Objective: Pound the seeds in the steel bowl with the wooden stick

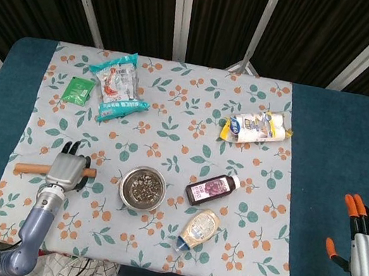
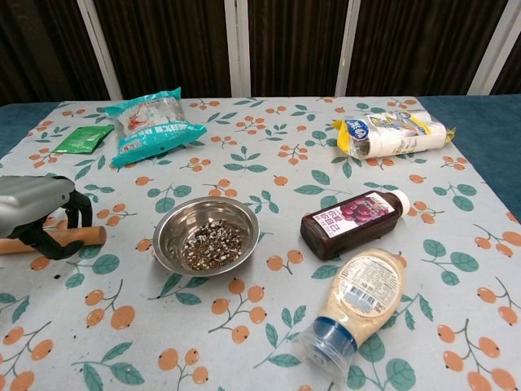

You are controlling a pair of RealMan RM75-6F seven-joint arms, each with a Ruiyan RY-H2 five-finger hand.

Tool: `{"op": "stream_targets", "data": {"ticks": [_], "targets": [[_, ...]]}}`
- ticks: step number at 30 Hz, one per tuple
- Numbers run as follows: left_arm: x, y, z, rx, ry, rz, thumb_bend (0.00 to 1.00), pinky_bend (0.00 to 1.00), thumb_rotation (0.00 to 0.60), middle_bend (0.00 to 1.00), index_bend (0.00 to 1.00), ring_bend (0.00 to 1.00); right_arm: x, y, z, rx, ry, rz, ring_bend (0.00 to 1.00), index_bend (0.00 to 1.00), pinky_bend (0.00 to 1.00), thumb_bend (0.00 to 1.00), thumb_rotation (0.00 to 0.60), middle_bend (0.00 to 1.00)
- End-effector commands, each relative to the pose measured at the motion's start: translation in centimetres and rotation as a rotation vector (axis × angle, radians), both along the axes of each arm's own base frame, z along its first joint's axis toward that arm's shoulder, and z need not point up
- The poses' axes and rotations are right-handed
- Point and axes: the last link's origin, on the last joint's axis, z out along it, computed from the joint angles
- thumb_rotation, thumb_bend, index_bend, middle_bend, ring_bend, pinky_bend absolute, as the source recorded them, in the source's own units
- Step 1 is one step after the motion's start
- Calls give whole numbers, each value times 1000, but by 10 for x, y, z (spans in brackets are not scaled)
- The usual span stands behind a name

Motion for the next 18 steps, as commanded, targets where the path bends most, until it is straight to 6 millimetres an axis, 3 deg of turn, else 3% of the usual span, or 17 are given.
{"op": "stream_targets", "data": {"ticks": [1,10,18], "targets": [[0,0,0,-1,3,-2,602,0,600,387,454,7,0,0,0,2,-1,0,0,0,0,369,600,0],[1,0,-2,7,3,-12,635,0,600,550,519,64,0,0,0,-1,-1,3,0,0,0,370,600,0],[6,2,3,37,-26,-43,700,0,600,574,558,76,0,0,0,0,1,1,0,0,0,370,600,0]]}}
